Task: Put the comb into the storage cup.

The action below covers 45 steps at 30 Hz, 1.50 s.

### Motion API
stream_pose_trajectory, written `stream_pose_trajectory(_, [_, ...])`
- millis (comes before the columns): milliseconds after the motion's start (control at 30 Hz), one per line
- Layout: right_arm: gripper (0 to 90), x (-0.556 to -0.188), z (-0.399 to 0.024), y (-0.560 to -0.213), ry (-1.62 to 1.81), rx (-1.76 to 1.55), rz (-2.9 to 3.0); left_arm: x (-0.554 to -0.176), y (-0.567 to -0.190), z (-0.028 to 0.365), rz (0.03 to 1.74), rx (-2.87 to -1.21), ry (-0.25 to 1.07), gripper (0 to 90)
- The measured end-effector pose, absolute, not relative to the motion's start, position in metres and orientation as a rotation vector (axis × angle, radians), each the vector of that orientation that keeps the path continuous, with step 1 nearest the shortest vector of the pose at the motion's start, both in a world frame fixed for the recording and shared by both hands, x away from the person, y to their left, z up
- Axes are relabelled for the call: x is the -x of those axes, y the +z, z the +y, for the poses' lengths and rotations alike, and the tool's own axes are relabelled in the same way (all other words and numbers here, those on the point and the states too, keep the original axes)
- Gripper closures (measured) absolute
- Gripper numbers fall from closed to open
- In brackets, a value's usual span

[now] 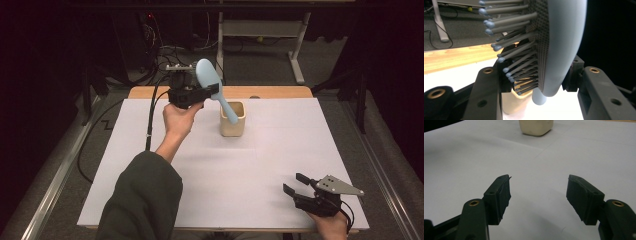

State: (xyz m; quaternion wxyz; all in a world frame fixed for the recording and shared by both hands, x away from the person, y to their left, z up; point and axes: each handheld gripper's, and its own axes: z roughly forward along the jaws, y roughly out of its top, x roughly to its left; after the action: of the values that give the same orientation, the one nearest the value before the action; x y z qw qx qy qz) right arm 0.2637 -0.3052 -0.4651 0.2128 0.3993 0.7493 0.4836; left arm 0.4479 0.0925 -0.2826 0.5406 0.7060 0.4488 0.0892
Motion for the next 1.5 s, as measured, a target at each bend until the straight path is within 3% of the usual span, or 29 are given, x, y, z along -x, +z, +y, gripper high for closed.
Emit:
stream_pose_trajectory(700, [36.7, -0.263, -0.306, -0.465, 1.342, -1.113, 2.072, -0.471, -0.290, 0.082, 1.136, -1.691, 0.301, 53.8])
stream_pose_trajectory(1500, [37.8, -0.262, -0.309, -0.464, 1.345, -1.103, 2.046, -0.479, -0.306, 0.072, 1.161, -1.750, 0.300, 53.5])
